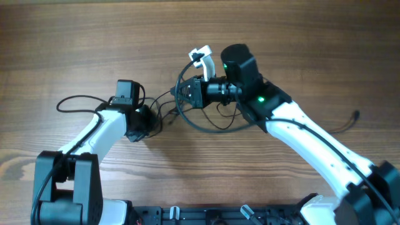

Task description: Untangle cables

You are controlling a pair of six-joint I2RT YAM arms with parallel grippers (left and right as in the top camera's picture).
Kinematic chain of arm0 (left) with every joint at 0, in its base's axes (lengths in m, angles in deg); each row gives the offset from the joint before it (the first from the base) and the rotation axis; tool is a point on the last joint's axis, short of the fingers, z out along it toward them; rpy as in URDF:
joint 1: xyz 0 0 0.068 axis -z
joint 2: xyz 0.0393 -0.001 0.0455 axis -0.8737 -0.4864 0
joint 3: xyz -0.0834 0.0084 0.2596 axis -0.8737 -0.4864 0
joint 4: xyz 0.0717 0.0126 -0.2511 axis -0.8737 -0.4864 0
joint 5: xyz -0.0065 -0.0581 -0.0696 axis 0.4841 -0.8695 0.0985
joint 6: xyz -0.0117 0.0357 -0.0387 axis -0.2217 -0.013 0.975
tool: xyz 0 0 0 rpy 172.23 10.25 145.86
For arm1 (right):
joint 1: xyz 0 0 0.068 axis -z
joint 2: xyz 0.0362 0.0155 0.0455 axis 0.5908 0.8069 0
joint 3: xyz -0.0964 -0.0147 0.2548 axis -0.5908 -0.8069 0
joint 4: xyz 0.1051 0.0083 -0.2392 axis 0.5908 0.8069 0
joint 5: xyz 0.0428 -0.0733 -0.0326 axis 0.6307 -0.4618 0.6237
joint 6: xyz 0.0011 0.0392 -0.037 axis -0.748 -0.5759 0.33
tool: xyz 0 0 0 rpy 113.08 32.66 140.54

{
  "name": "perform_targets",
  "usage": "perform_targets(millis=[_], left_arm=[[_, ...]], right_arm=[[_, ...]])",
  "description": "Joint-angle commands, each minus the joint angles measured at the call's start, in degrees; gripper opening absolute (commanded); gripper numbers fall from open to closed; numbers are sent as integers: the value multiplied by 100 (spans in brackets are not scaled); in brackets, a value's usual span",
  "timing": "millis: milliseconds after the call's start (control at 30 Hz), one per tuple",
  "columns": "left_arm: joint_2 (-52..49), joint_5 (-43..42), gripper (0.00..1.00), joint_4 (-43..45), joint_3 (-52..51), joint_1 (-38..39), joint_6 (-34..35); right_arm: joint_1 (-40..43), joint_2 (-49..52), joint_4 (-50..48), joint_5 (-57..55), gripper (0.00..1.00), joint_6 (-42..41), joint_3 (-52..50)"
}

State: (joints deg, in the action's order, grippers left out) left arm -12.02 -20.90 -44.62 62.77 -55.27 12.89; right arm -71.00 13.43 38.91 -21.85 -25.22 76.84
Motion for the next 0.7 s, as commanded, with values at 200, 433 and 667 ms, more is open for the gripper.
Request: perform_targets(millis=[200,433,667], left_arm=[[417,-1729,4,649,-315,0,-378],[1775,-3812,4,1635,-317,297,-1521],[2138,-2302,4,584,-319,994,-2063]], right_arm=[[-22,-551,920,-2055,5,-118,33],[-39,-271,428,-2852,5,-535,33],[223,-345,-605,-2933,5,17,203]])
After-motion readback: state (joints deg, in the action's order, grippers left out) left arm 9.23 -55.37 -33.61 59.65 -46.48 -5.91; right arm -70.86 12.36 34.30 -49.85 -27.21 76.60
